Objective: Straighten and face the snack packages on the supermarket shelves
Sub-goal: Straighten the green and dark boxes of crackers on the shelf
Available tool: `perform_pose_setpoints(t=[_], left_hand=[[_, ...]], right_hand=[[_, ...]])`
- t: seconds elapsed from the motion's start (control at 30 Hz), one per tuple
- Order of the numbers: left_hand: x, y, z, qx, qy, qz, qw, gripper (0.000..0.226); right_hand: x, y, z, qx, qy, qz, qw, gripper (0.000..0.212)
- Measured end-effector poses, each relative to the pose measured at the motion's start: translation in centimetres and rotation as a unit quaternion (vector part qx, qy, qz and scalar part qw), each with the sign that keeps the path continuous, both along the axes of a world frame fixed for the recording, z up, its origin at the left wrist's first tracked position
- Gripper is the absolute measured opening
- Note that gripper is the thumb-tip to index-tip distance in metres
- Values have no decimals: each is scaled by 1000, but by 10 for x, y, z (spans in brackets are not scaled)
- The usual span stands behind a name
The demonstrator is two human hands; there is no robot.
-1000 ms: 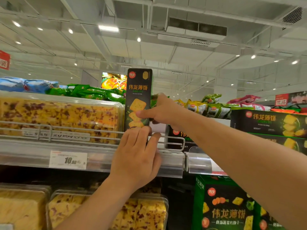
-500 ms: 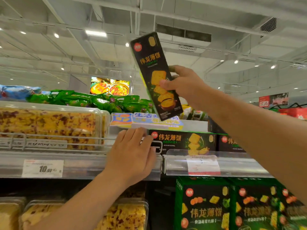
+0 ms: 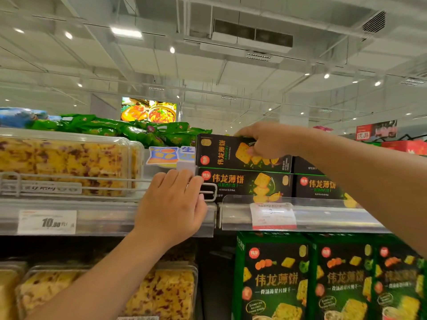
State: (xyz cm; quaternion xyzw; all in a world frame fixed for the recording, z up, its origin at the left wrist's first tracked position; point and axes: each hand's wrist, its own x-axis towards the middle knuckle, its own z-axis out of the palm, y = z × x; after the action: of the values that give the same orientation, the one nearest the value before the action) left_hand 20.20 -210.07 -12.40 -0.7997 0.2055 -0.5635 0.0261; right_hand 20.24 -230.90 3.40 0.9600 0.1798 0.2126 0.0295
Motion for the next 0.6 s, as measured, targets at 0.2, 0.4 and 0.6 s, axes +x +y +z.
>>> perform_pose_setpoints(t=[0.2, 0.4, 0.6], left_hand=[[-2, 1, -1, 0, -9, 2, 1000, 31], [-2, 0, -3, -5, -26, -2, 1000, 32], [-6, -3, -5, -23, -6, -7, 1000, 33]], right_hand=[[-4, -6, 2, 1, 3, -8, 1000, 51], [0, -11, -12, 56, 1, -5, 998, 49], [-4, -37, -49, 113, -151, 70, 980, 62]])
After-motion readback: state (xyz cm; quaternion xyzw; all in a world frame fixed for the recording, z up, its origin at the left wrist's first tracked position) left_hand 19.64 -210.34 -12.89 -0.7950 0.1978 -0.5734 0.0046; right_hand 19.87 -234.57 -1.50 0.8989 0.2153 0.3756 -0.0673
